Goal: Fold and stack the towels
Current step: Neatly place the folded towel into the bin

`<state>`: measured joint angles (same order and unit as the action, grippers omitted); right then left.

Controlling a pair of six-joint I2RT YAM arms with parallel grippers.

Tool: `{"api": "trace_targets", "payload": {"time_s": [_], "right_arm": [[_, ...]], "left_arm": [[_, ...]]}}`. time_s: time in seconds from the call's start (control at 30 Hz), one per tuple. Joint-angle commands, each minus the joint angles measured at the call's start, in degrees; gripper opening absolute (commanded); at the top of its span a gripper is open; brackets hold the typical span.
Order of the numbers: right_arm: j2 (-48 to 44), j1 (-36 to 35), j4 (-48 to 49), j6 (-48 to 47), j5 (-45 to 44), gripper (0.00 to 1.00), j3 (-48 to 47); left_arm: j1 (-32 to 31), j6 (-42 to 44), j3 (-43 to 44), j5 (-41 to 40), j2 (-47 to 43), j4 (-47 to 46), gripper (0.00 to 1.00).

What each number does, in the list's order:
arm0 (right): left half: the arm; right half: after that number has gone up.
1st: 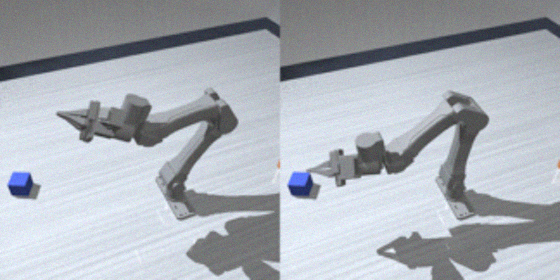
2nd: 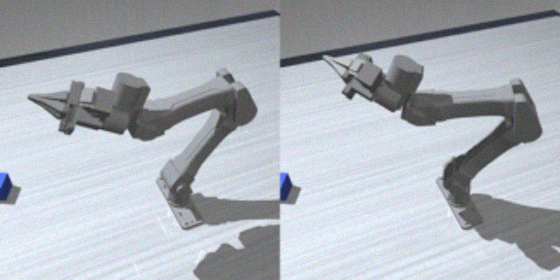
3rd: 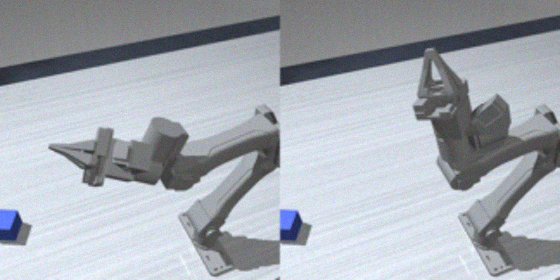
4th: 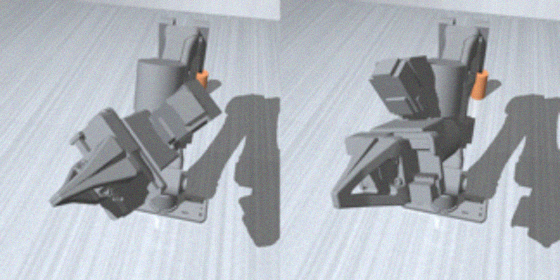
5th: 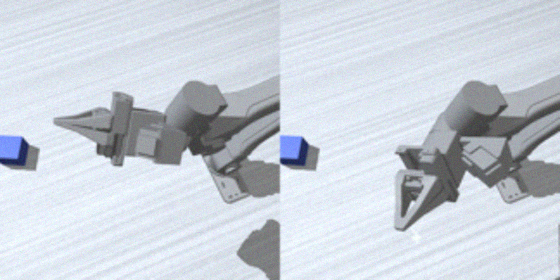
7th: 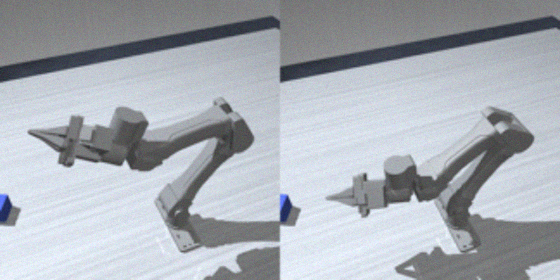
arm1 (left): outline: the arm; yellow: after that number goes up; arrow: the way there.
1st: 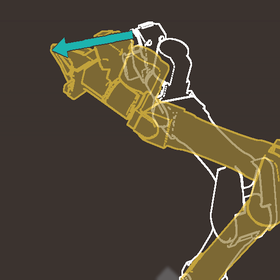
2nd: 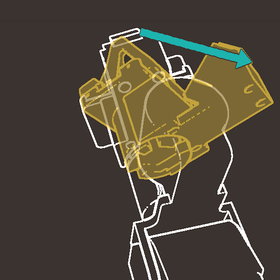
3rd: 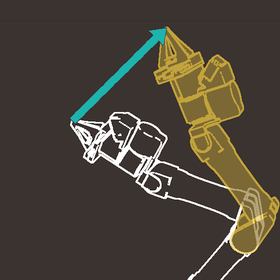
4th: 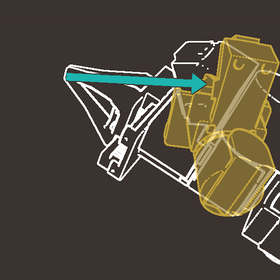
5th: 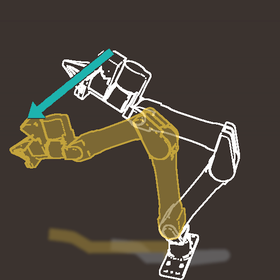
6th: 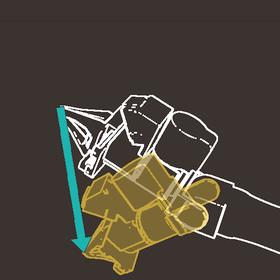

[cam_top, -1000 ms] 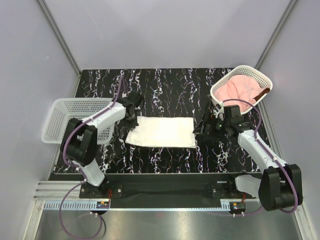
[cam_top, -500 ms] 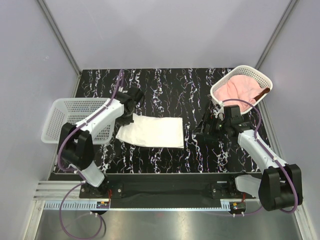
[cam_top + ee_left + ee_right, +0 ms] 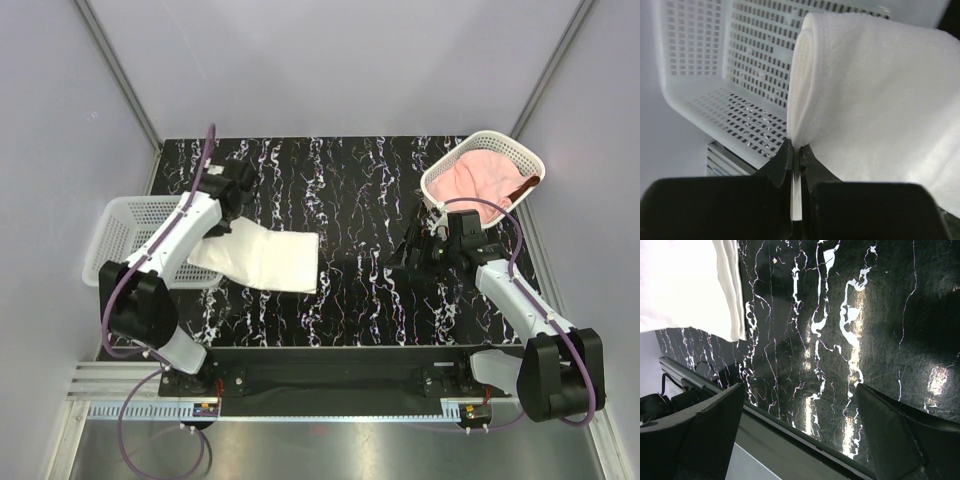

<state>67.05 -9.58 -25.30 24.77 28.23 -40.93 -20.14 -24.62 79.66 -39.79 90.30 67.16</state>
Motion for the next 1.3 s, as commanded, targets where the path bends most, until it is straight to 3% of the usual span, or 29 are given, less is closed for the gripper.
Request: {"api": "trace_targets", "payload": {"time_s": [0.0,0.3,0.73,1.27], "right_arm": [[-0.60,-0.08,1.57,-0.34,1.83,1.00,-1.70],[-1.48,-0.08,3.15,-0.17,2.88,1.00,-1.17],[-4.99,0.00,4.73,0.10,4.91,1.00,-1.00],[-9.39,0.00,6.14,0.80,7.46,1.00,-0.56]], "left_arm": [[4.31,6.84,-0.20,-6.44,-3.90,-4.73,0.00],[15.56,14.95,-0.56,-8.64,-3.12,-11.34,0.00],[27.68,16.27,-3.02,-12.33,2.68,-18.46,0.00],[34.20,16.89,4.36,-15.49,13.93,-21.37,0.00]]}}
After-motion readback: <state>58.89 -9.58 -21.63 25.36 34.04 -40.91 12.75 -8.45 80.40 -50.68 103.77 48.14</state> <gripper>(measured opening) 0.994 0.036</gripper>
